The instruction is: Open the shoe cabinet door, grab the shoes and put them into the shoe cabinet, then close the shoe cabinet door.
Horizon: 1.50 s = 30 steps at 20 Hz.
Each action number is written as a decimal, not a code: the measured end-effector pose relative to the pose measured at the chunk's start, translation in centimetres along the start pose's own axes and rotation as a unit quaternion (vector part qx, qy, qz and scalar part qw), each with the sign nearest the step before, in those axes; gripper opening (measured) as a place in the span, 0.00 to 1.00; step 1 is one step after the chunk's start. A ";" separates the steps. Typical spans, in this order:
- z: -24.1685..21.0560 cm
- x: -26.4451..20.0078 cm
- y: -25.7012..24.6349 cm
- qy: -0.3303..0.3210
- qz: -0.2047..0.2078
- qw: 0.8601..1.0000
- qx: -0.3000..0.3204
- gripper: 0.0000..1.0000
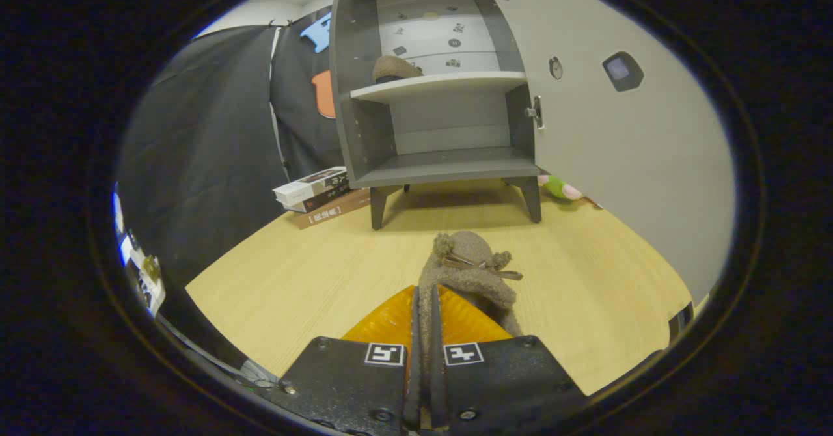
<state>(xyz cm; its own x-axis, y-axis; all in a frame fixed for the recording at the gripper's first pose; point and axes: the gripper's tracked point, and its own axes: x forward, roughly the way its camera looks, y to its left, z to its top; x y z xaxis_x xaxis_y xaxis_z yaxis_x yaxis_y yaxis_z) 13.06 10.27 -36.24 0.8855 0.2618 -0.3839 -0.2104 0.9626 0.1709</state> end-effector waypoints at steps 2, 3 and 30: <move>1.7 -1.4 0.1 -0.013 -0.001 1.000 -0.006 0.09; 2.6 -2.1 0.4 -0.020 0.000 1.000 -0.010 0.09; 41.1 -14.8 3.2 -0.214 -0.068 0.973 -0.059 0.09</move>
<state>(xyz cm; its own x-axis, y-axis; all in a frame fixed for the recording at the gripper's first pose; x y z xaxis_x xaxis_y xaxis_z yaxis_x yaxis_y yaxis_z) 16.32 6.59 7.27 0.9946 0.1020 0.0208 -0.1025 0.9943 0.0288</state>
